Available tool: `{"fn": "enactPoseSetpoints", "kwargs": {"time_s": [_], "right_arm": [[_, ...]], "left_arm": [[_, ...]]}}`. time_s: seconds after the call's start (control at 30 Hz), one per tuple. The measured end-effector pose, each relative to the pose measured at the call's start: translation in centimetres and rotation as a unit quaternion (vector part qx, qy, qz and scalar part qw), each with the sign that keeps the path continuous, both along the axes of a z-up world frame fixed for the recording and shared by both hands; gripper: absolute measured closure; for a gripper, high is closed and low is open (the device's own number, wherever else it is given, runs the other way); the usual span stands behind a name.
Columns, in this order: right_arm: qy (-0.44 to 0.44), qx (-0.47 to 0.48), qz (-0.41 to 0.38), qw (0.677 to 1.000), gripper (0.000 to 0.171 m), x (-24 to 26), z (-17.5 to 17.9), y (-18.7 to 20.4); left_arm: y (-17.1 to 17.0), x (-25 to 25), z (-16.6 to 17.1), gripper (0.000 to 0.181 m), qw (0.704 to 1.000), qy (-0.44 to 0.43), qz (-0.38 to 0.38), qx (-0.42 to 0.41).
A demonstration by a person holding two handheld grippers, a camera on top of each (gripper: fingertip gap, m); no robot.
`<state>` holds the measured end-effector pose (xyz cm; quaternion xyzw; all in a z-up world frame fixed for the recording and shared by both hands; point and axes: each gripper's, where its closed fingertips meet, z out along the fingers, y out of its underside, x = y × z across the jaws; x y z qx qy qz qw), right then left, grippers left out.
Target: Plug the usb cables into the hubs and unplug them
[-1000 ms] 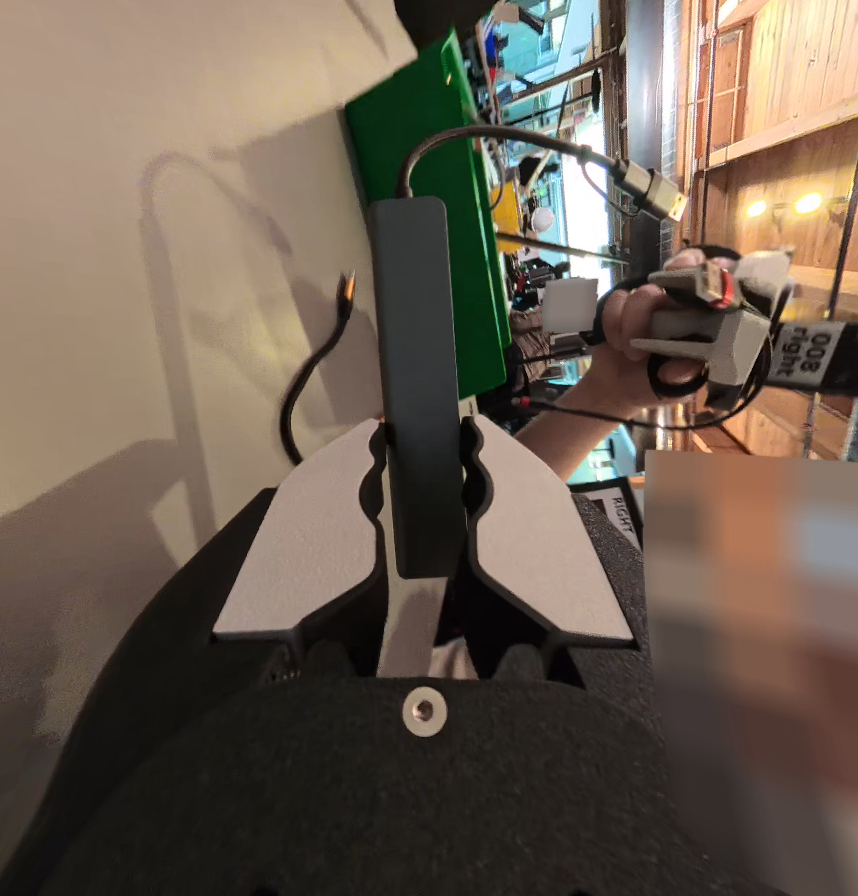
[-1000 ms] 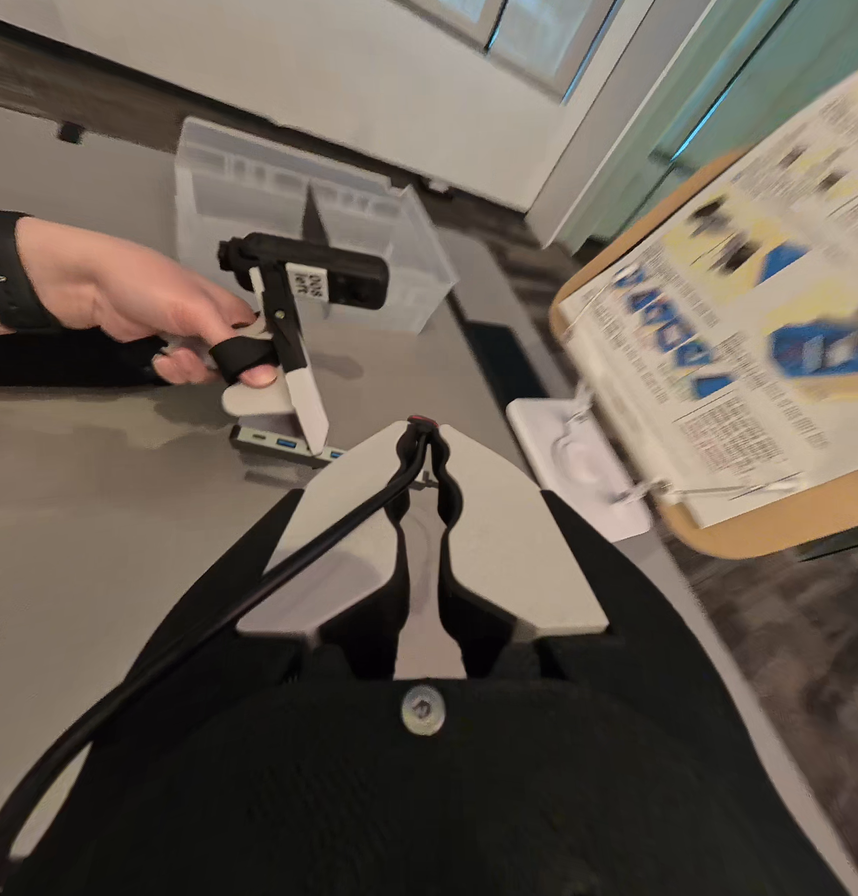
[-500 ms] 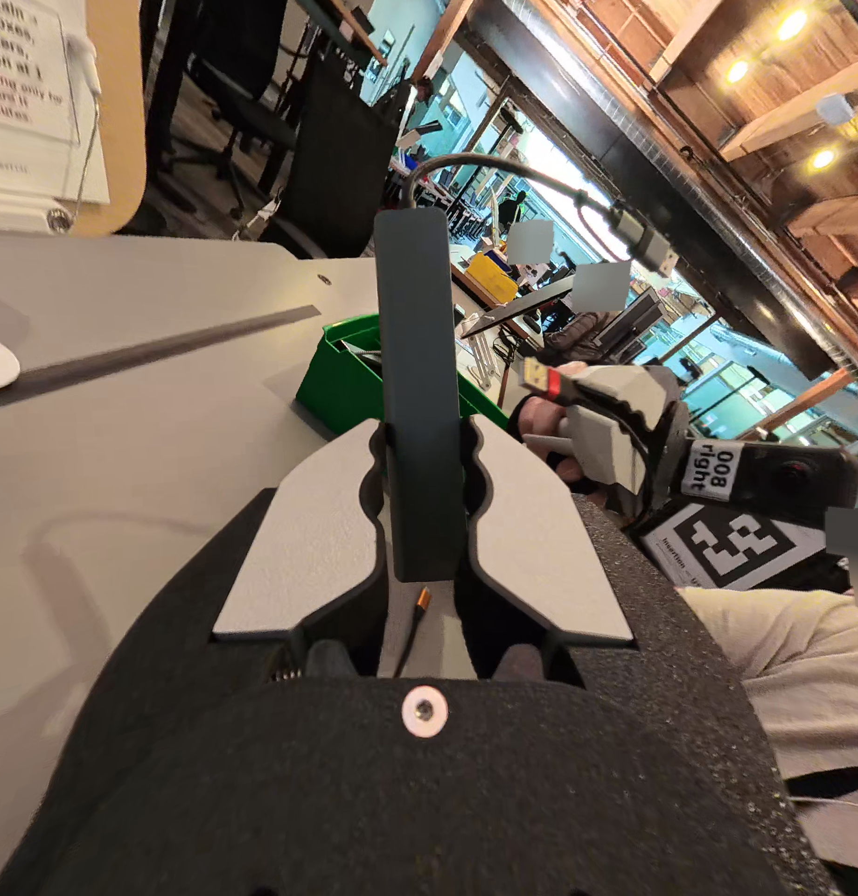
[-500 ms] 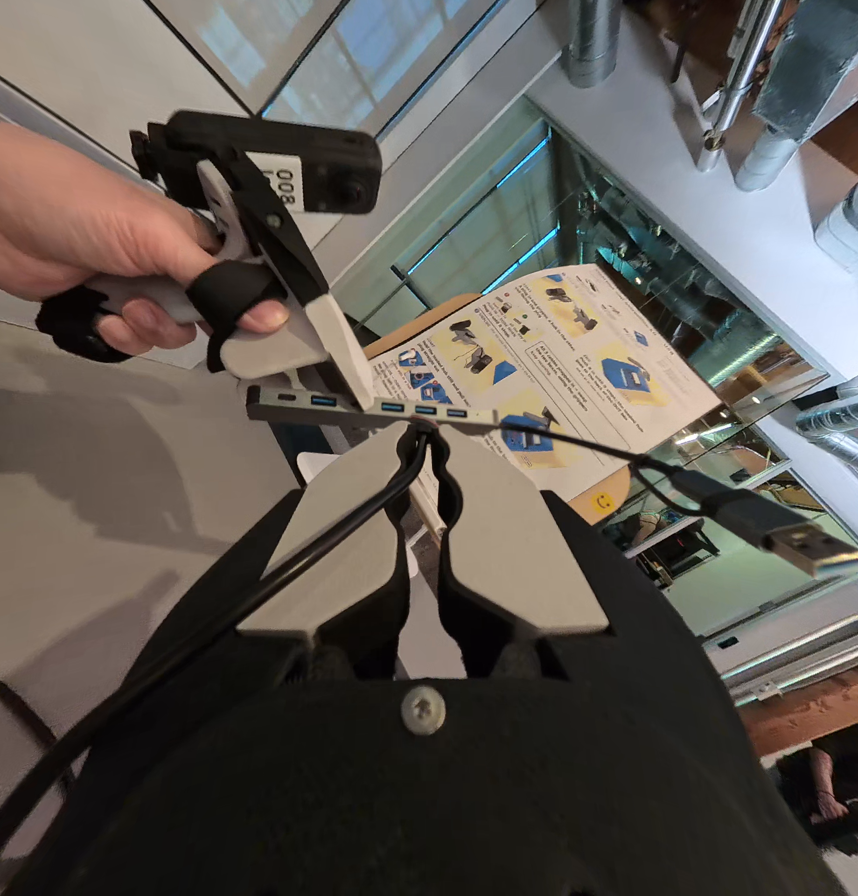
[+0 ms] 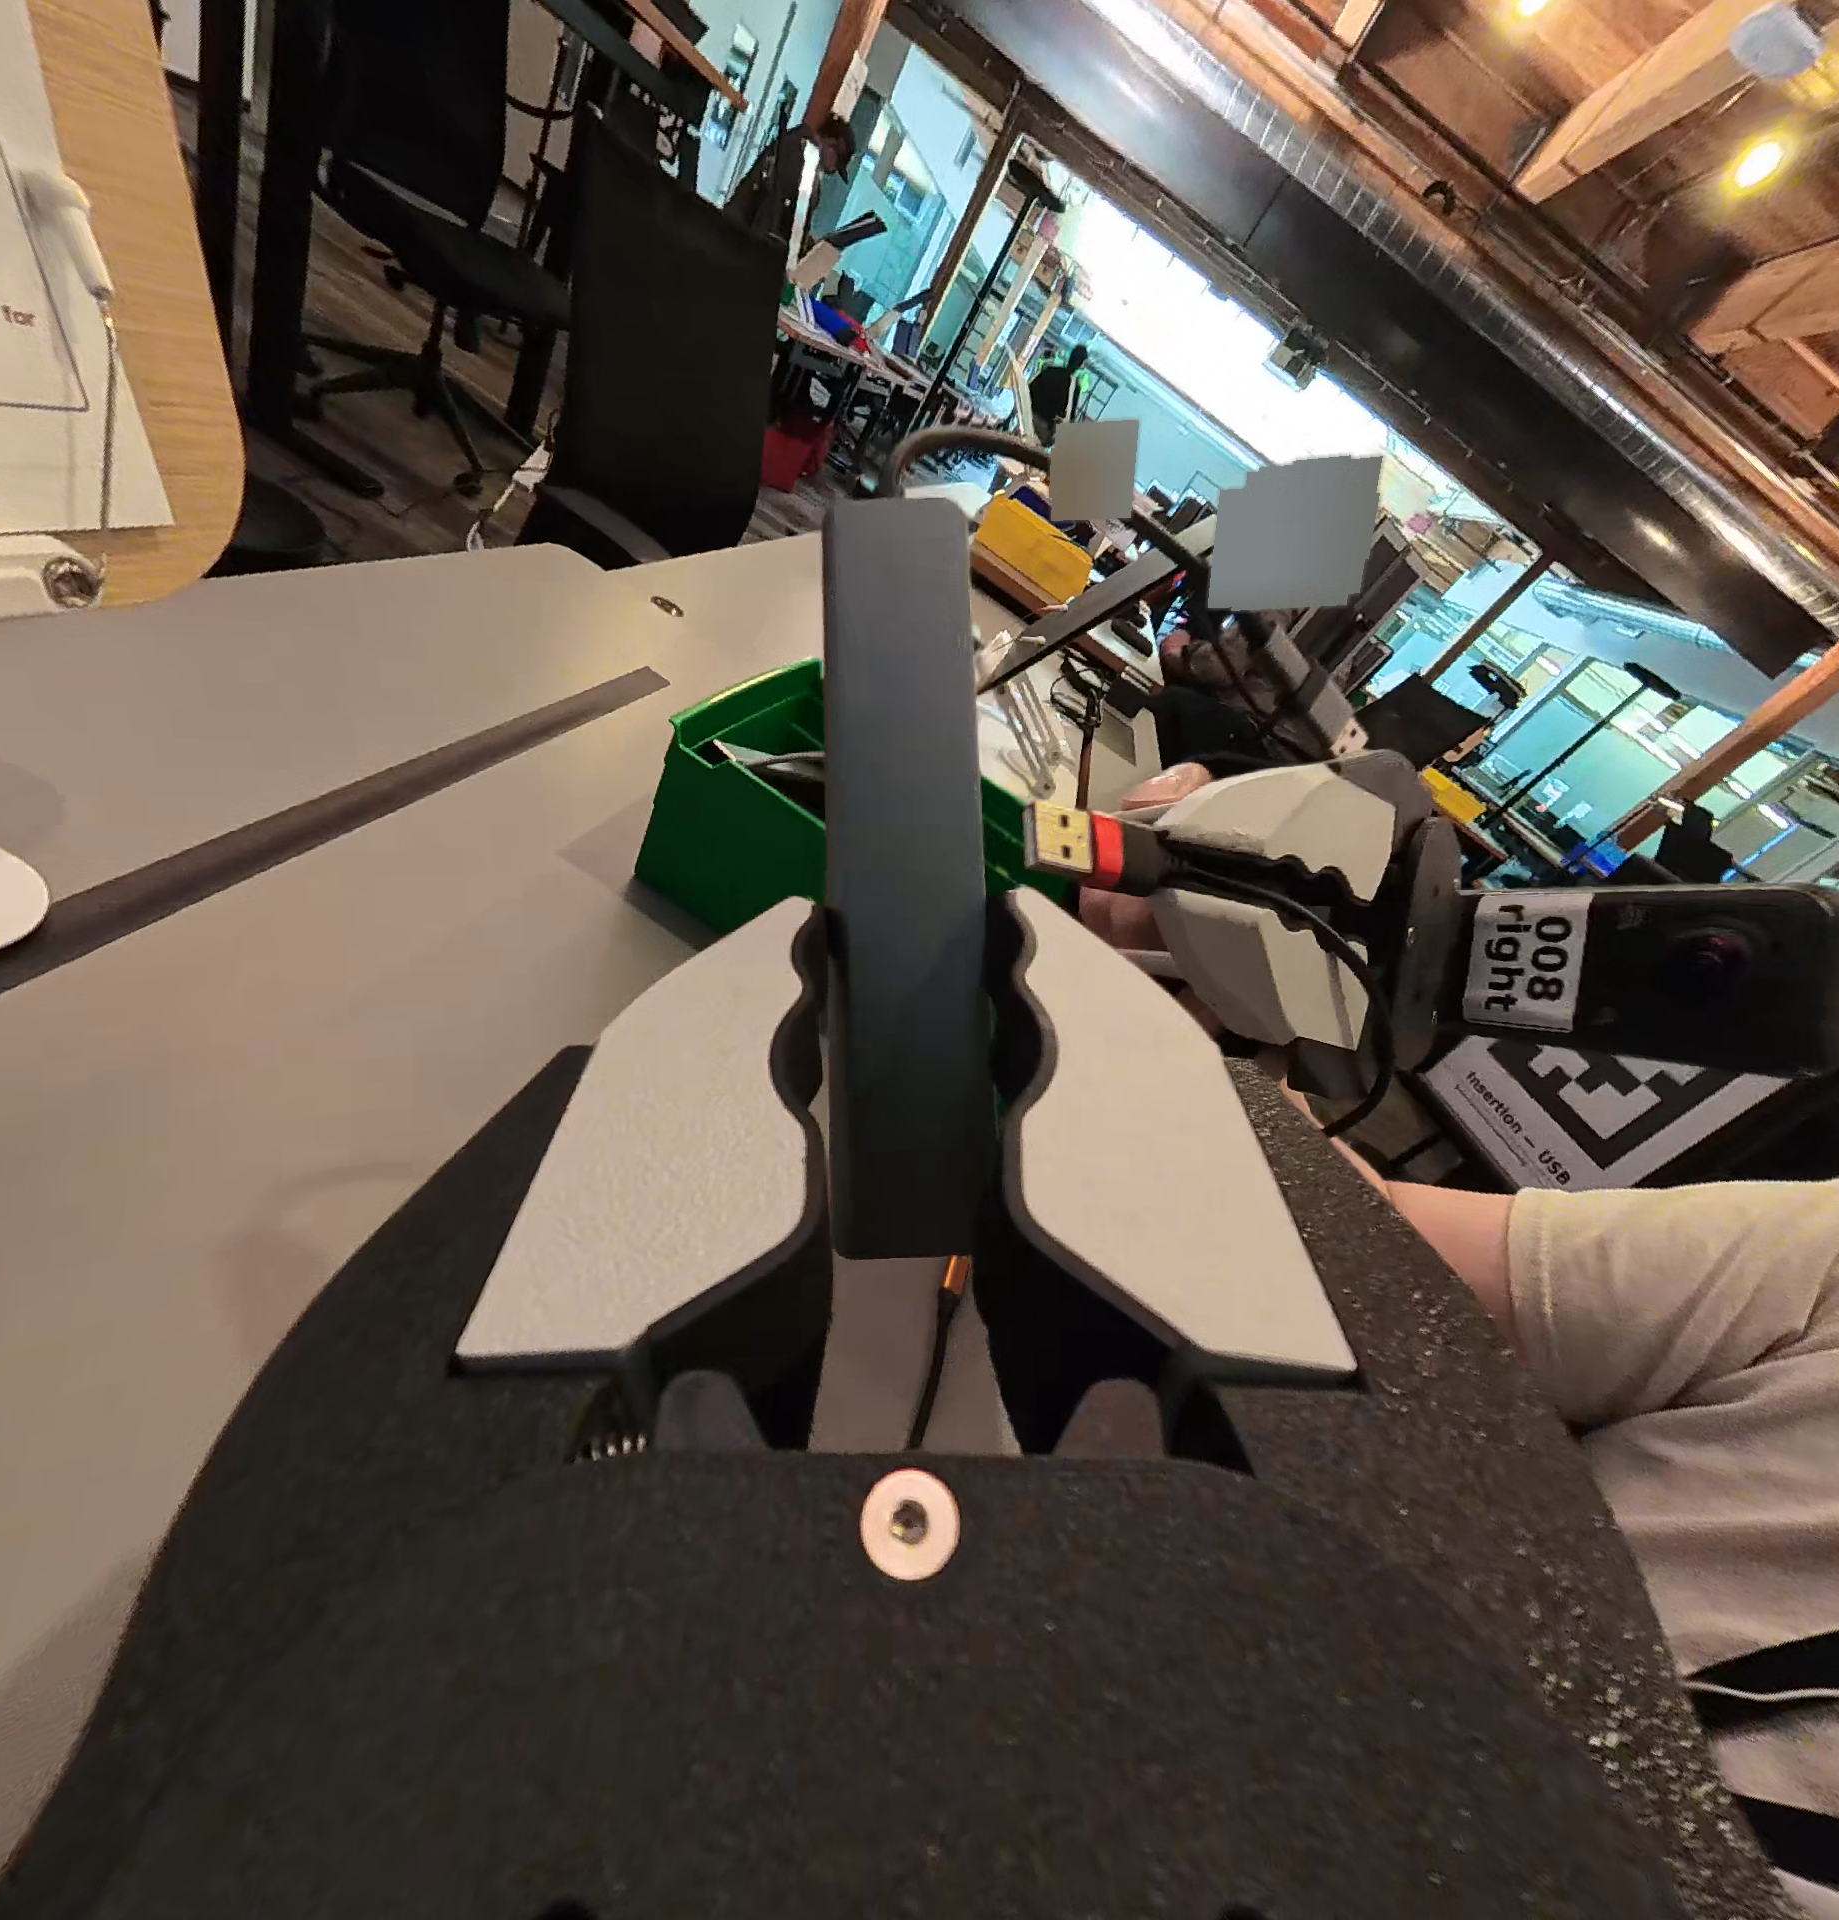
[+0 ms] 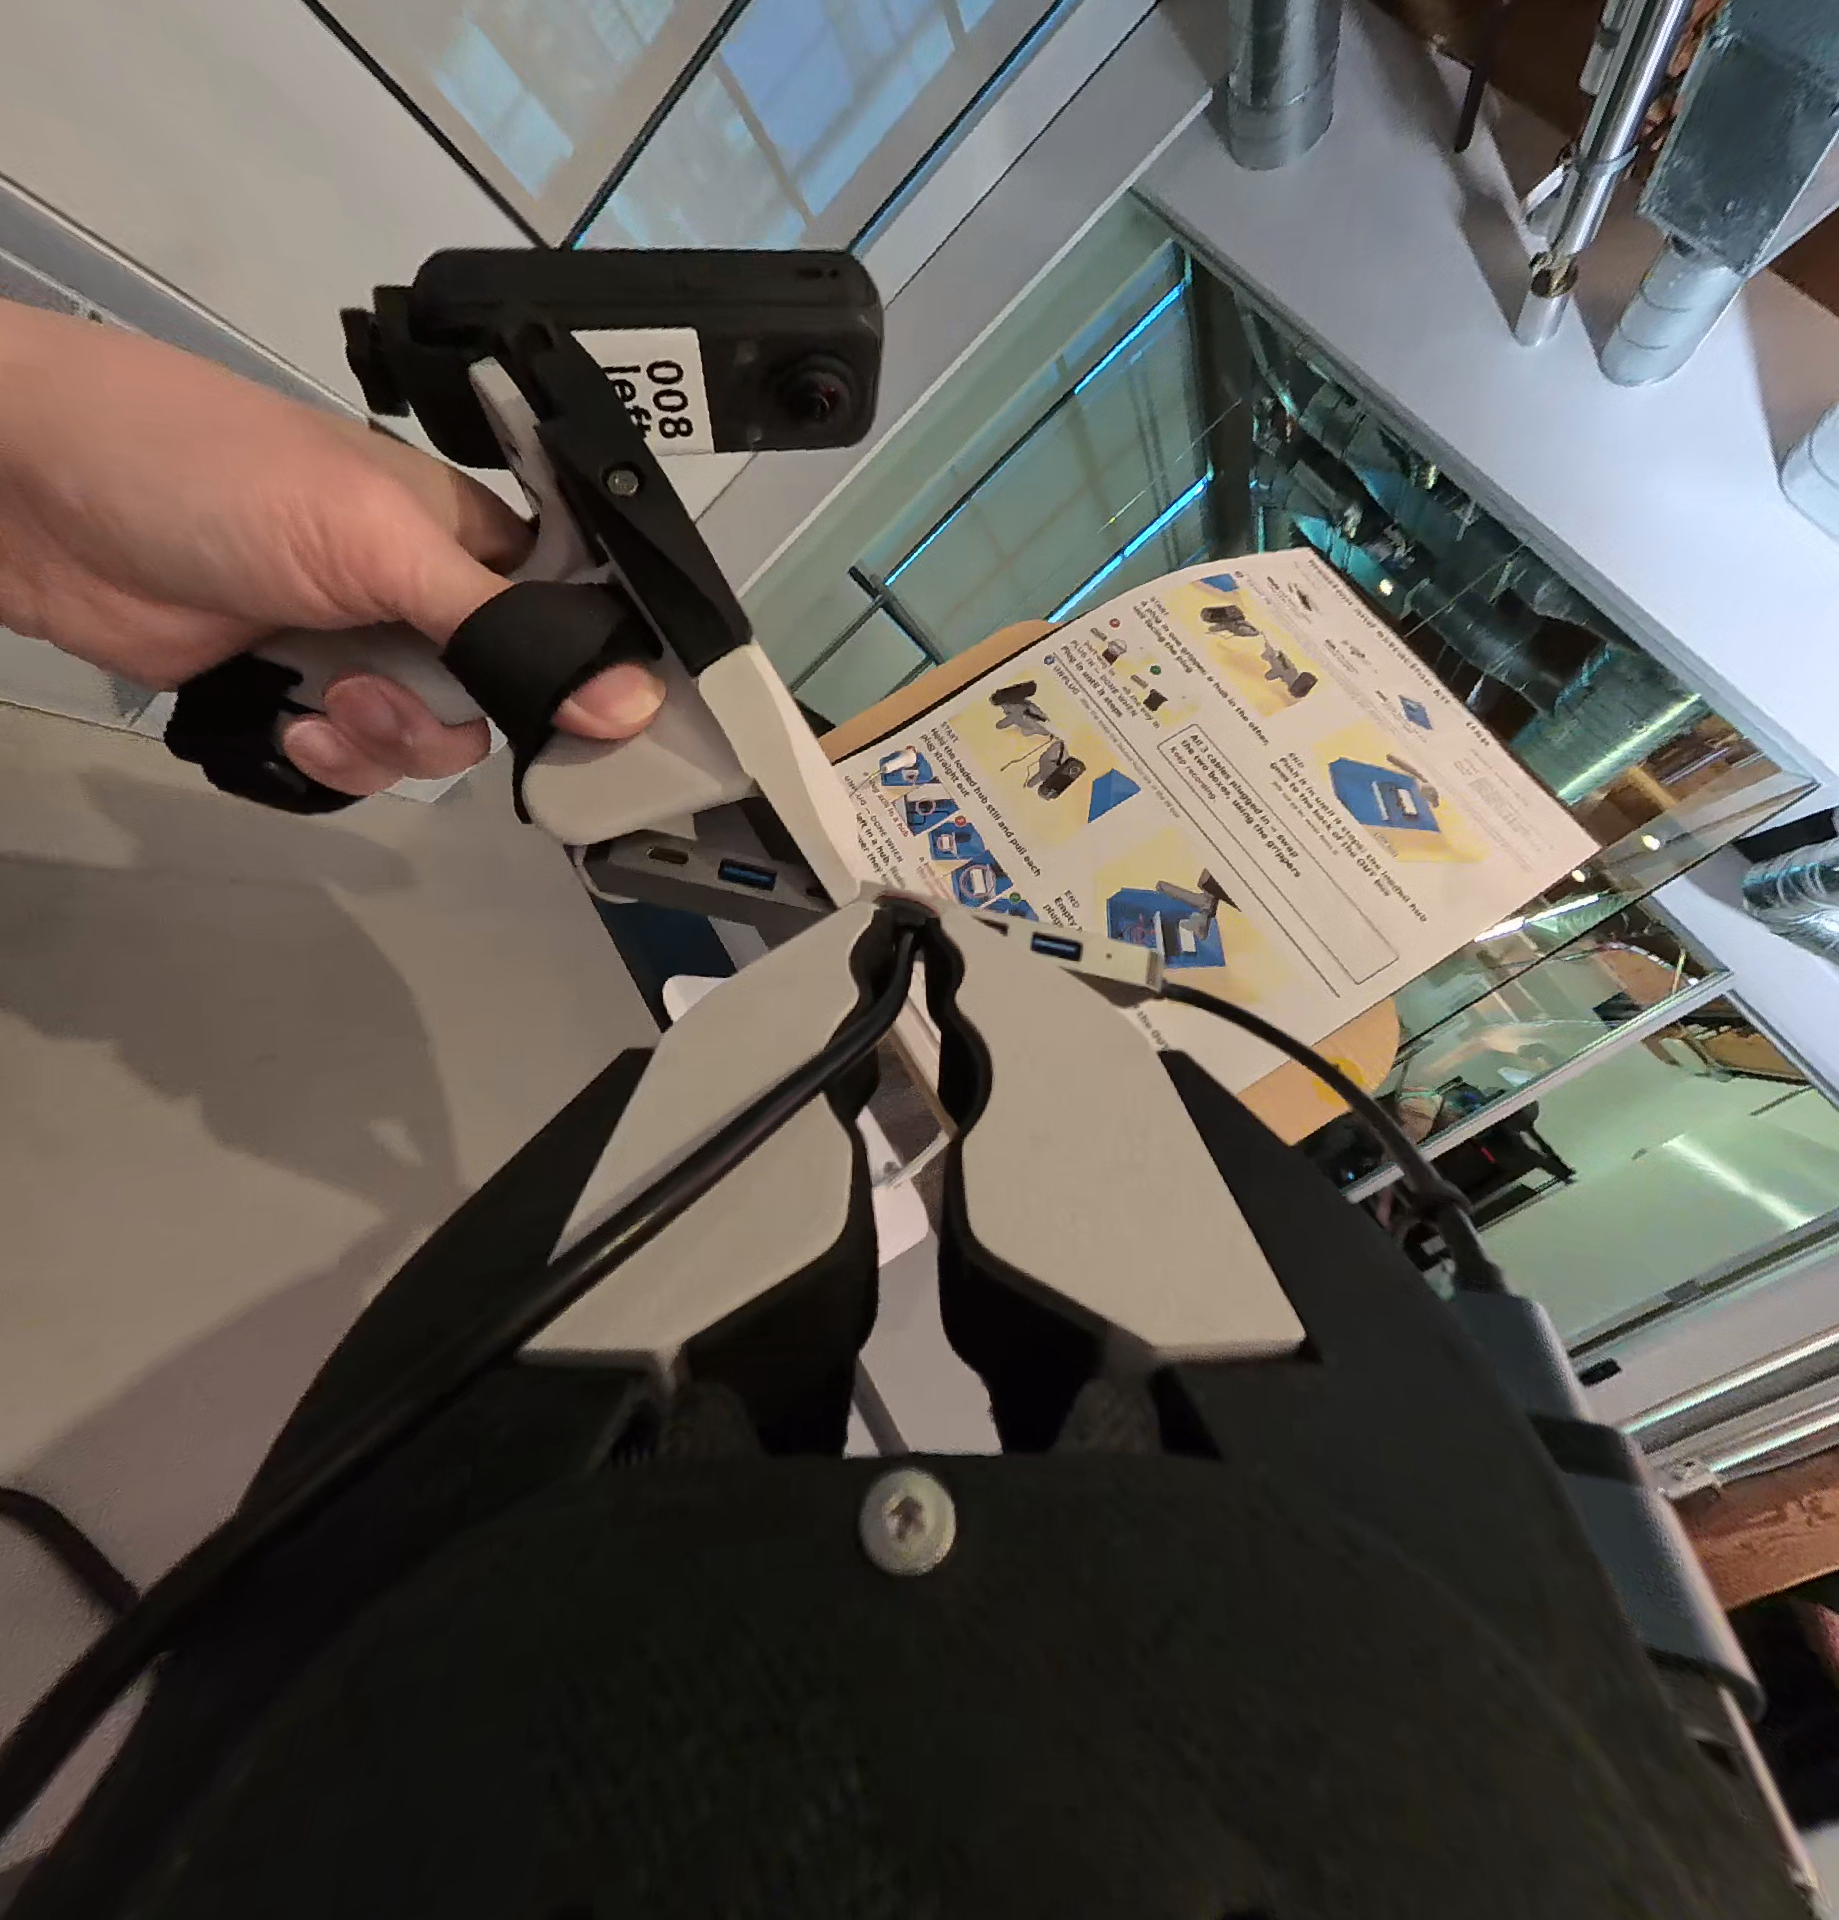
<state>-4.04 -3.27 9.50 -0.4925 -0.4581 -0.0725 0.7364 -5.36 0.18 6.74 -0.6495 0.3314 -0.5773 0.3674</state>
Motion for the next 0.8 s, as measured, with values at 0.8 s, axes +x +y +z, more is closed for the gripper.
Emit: {"fn": "enactPoseSetpoints", "kwargs": {"time_s": [0.8], "right_arm": [[0.017,-0.054,-0.006,0.998,0.165,0.2,0.6,0.1]], "left_arm": [[-0.7,0.4,1.4,0.153,0.968,0.090,0.088,0.215]]}}
